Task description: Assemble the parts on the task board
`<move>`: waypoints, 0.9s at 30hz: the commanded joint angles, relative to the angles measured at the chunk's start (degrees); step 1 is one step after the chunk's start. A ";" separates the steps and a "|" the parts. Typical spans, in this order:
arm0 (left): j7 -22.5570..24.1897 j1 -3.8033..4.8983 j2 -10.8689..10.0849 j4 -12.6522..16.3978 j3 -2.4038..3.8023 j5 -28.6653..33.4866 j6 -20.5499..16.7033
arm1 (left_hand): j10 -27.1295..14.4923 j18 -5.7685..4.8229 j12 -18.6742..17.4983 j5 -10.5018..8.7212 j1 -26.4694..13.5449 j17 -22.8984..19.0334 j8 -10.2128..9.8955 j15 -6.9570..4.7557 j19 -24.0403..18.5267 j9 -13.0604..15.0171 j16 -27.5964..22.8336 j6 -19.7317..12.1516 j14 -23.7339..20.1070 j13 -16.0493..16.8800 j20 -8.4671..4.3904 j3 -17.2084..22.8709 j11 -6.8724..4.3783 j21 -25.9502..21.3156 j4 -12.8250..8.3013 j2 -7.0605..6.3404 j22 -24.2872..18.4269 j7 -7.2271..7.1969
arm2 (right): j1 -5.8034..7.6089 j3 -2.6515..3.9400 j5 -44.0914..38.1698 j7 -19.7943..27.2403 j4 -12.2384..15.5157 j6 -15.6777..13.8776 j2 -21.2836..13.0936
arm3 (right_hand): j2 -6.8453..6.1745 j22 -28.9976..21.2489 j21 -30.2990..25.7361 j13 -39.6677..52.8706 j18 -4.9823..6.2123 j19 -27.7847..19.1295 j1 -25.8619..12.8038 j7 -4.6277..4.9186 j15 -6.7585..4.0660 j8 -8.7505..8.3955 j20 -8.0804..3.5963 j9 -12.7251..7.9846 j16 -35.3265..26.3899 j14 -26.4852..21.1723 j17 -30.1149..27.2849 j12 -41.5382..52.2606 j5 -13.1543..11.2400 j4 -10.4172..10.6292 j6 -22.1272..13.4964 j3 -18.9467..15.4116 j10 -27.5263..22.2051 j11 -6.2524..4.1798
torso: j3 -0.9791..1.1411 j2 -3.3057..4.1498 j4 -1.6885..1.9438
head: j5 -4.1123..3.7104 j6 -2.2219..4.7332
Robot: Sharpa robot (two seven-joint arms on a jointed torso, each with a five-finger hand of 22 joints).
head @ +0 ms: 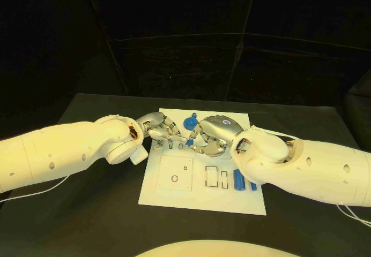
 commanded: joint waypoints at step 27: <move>-1.58 0.04 -0.10 -0.18 0.04 -1.20 1.24 | -0.25 -0.49 0.45 0.00 2.38 10.03 0.79 -0.48 0.21 0.67 0.49 -0.46 4.73 0.16 -0.24 -0.01 -0.64 0.64 -1.09 0.71 0.42 -0.40 | 0.11 0.05 -1.02 0.20 1.21 -4.76 -0.22 | 0.28 1.93 0.50 1.24 0.05 1.17 1.15 -0.64 -0.74 0.73 -0.54 0.25 0.35 5.65 13.77 1.31 0.47 -0.08 1.37 0.06 1.36 -0.33 | 0.03 -0.04 0.00 | 0.06 -0.21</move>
